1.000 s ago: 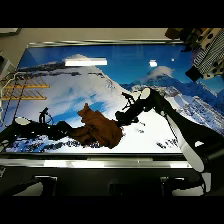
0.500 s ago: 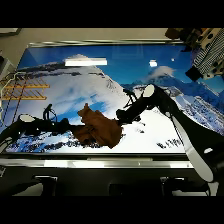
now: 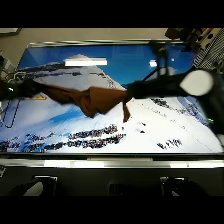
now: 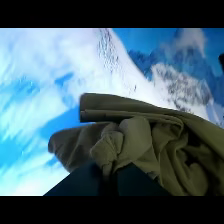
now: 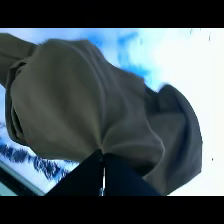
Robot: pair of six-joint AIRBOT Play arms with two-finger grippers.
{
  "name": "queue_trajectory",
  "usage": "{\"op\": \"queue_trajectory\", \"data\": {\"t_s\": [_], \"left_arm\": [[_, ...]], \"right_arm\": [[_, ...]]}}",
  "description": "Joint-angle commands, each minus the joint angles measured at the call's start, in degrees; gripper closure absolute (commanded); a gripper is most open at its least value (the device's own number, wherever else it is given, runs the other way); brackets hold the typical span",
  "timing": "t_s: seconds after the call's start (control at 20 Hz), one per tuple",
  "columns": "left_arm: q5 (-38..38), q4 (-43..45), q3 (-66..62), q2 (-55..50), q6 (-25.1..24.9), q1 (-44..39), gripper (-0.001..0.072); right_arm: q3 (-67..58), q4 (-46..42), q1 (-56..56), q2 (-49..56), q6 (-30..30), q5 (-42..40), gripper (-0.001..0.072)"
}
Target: Fold the clothes and pants, and hang the long-sleeved shirts on hangers.
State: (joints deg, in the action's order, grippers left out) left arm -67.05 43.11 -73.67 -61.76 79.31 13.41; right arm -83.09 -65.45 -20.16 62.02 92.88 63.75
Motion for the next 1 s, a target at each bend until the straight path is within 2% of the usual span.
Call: {"op": "queue_trajectory", "data": {"t_s": [0.0, 0.15, 0.3, 0.4, 0.5, 0.65, 0.85, 0.95], "left_arm": [[-2.7, 1.9, -14.8, 5.5, 6.3, 2.2, 0.0687], [-3.1, 2.0, -22.2, 10.6, 9.4, 2.1, 0.0687], [-4.6, 5.9, -24.3, 16.8, 16.5, 2.1, 0.0687], [-7.0, 10.9, -24.3, 19.8, 22.1, 2.1, 0.0687], [-11.1, 13.8, -24.3, 20.4, 24.3, 2.1, 0.0687], [-15.1, 13.9, -21.0, 18.4, 24.2, 2.1, 0.0688], [-14.8, 14.0, -7.0, 13.5, 23.8, -0.2, 0.0687], [-10.7, 14.4, 1.6, 9.5, 21.1, -2.7, 0.0687]], "right_arm": [[-6.8, -2.3, 0.0, -11.2, 1.7, -5.4, 0.0683], [-12.0, -1.0, 0.0, -17.7, 3.3, -4.9, 0.0683], [-15.5, -2.1, 0.0, -22.6, 6.7, -4.5, 0.0684], [-16.2, -6.0, 0.0, -24.6, 11.3, -4.4, 0.0683], [-16.2, -12.2, 0.0, -24.2, 16.0, -1.6, 0.0683], [-16.2, -20.2, 0.0, -18.7, 21.4, 4.0, 0.0683], [-16.2, -20.9, 0.0, -2.4, 21.9, 5.8, 0.0682], [-16.2, -20.7, 0.0, 8.3, 22.2, 5.4, 0.0682]]}}
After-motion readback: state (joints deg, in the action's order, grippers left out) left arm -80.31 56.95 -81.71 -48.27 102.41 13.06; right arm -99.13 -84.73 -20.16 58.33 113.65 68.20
